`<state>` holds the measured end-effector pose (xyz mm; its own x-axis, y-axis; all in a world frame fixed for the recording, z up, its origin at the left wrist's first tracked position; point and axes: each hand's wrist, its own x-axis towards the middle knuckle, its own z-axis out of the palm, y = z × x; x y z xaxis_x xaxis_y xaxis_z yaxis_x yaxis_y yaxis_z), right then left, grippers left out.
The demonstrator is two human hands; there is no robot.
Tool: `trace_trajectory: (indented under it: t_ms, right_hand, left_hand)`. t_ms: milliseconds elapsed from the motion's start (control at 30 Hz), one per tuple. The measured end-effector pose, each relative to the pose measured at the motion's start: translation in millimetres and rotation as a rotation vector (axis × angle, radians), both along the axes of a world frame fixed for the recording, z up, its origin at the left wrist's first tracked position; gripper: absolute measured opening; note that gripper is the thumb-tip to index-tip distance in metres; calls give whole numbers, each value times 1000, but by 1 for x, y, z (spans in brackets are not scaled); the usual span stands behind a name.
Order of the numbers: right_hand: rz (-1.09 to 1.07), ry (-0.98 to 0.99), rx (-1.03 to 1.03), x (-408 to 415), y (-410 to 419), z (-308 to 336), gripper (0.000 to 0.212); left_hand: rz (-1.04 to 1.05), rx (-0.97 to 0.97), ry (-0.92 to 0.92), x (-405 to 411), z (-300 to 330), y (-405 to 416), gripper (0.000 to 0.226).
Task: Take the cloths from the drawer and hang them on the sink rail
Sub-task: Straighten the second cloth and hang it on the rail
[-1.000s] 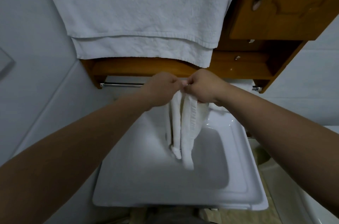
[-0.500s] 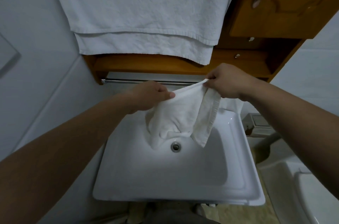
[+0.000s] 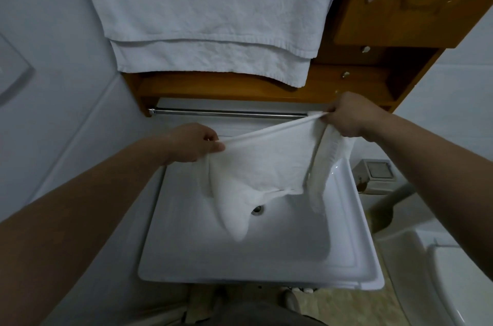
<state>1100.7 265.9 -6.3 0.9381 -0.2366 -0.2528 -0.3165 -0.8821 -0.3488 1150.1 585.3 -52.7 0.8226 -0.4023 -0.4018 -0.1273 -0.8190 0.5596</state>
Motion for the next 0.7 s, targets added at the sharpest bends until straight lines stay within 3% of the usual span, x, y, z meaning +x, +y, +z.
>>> trace_trajectory:
  t_ms: [167,267,367,433,600,700]
  right_hand:
    - [86,57,-212,-1,12,-26,26]
    - [161,52,-175,-5,31,-33,23]
    - [66,33,314,-11,58,-33,11]
    - [10,27,577,-17,75,-28,15]
    - [-18,194,990,-22,101,-20,22]
    - [18,223,1137,-20,96,-22,40]
  left_hand:
    - [-76,156,-99,-6,0,-5,24]
    - [-41,162,-197,-8,-2,-14,28]
    - [35,138,-298,-14,-4,-28,30]
    - [53,123,-329,-19,-3,-41,31]
    - [69,12,-280,-26,-2,-58,32]
    - [261,-235,-68,-22,-2,-55,27]
